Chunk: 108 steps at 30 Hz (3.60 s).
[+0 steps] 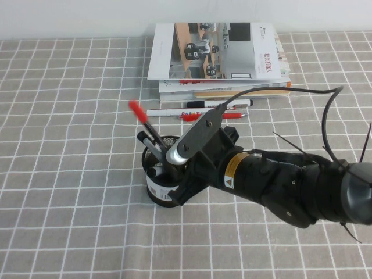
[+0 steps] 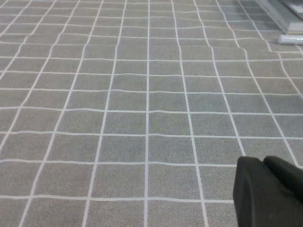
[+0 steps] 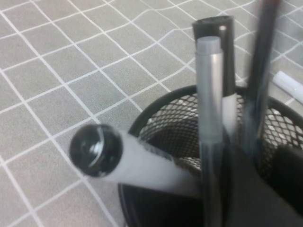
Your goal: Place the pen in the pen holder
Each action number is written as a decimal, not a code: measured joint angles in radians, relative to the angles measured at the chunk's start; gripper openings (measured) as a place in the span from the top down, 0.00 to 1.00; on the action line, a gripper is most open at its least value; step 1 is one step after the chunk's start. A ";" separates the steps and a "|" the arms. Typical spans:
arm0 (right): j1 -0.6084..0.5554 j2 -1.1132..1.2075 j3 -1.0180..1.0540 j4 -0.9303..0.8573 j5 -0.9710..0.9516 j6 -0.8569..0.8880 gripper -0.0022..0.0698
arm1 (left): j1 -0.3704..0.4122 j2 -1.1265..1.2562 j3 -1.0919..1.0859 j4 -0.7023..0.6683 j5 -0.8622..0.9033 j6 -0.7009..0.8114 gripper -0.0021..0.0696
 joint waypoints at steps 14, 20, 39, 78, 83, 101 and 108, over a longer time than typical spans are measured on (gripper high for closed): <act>0.000 -0.028 0.000 -0.003 0.000 0.000 0.72 | 0.000 0.000 0.000 0.000 0.000 0.000 0.98; 0.000 -0.030 0.000 -0.003 0.025 0.000 0.74 | 0.000 0.000 0.000 0.000 0.000 0.000 0.98; 0.000 -0.241 0.070 -0.105 -0.013 0.134 0.97 | 0.000 0.000 0.000 0.000 0.000 0.000 0.98; -0.410 -1.636 0.838 0.028 0.649 0.151 0.99 | 0.000 0.000 0.000 0.000 0.000 0.000 0.98; -0.632 -1.720 0.945 0.053 0.541 0.151 0.99 | 0.000 0.000 0.000 0.000 0.000 0.000 0.98; -0.740 -1.831 1.007 0.119 0.733 0.151 0.99 | 0.000 0.000 0.000 0.000 0.000 0.000 0.98; -0.740 -1.831 1.007 0.137 0.739 0.111 0.99 | 0.000 0.000 0.000 0.000 0.000 0.000 0.98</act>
